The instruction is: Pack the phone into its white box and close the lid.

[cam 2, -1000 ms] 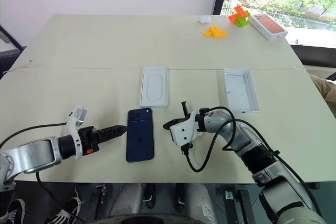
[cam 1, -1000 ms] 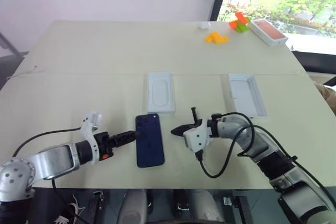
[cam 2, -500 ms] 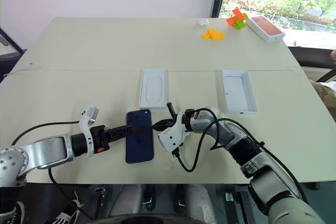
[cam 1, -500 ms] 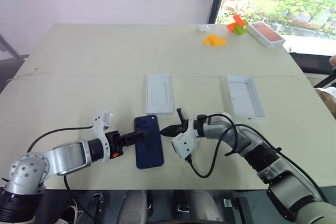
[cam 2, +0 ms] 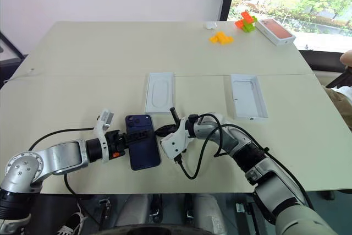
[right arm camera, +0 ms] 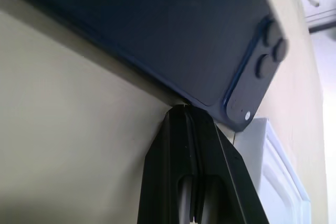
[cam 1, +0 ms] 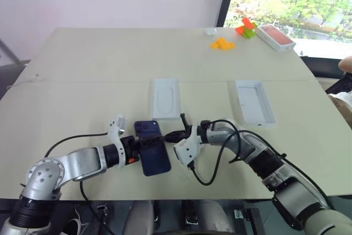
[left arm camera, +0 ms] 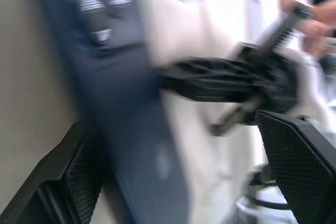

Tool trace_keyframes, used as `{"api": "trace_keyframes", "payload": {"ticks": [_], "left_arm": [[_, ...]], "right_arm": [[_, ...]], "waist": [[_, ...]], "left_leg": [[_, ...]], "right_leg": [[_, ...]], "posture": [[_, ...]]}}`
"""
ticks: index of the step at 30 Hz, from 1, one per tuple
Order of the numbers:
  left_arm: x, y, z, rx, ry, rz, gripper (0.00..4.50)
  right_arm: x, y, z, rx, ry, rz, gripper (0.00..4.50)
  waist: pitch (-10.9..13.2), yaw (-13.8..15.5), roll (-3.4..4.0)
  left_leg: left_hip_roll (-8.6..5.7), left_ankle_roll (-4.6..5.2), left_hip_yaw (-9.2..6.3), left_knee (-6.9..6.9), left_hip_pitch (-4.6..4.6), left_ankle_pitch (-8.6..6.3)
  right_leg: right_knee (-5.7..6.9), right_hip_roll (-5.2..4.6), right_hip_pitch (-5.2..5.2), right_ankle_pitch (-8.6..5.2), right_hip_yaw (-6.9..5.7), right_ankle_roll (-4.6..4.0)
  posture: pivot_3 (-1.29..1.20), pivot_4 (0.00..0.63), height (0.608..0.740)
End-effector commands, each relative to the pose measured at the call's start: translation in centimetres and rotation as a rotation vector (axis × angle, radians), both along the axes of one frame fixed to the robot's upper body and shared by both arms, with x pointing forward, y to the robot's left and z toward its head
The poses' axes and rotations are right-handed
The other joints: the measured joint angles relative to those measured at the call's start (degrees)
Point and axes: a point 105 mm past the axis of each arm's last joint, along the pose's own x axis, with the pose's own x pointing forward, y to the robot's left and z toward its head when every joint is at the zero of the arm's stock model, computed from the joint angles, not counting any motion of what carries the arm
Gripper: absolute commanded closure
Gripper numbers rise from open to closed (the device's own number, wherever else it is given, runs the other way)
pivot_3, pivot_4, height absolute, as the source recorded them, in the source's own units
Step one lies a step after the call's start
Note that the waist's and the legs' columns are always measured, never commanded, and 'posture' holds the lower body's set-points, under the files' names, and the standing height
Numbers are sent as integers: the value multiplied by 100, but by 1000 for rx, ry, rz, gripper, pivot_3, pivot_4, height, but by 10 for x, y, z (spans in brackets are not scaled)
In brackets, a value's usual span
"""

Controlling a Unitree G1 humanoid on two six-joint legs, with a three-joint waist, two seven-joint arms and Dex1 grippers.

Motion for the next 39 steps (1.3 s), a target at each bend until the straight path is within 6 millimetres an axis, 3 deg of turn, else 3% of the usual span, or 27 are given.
{"api": "trace_keyframes", "payload": {"ticks": [1,8,12,17,19,26,32,34,39], "left_arm": [[-5,1,13,0,-54,-34,0],[-4,8,-3,66,-28,-1,0],[-1,11,-8,68,-16,34,1354],[4,10,-9,47,-23,57,3828],[4,8,-11,35,-19,57,4477],[1,14,0,-36,-32,75,4477],[-10,40,16,-28,-80,49,4477],[-10,55,25,4,-134,54,4500],[6,86,52,23,-261,123,4500]], "right_arm": [[-3,-6,-16,-61,28,6,4475],[2,-4,-8,-33,22,-11,4475],[5,-7,-6,-36,14,-24,4500],[5,-9,-3,-30,16,-33,4500],[4,-9,-3,-30,17,-31,4500],[8,-11,4,-9,28,-53,4500],[8,-16,38,197,337,-166,4500],[5,-20,51,235,409,-167,3620],[14,-17,80,336,527,-225,1280]], "waist": [[1,4,0],[2,21,-1],[3,21,-3],[5,39,-3],[2,35,-7],[7,30,-4],[19,18,-11],[29,10,-7],[63,27,9]], "left_leg": [[0,0,0,-4,0,0],[0,-4,0,-6,1,1],[0,-4,0,-8,1,1],[0,-9,0,-8,0,-2],[-1,-15,-1,-7,2,-6],[-1,-14,-2,-18,-2,-6],[1,-13,-2,-25,-34,-5],[2,-9,-3,-23,-82,4],[1,-11,-2,-25,-93,4]], "right_leg": [[0,0,-3,-1,0,-1],[-1,1,-4,-12,0,-19],[-1,1,-6,-12,1,-19],[-2,0,-7,-12,1,-19],[-4,-1,-2,-13,1,-20],[-14,0,-8,-13,1,-20],[-14,0,-41,-12,1,-19],[-4,0,-92,-4,0,-9],[-6,-1,-108,-6,0,-11]], "posture": [[0,150,737],[0,150,737],[0,150,737],[0,150,737],[0,150,737],[0,150,737],[0,150,737],[0,150,737],[0,150,737]]}}
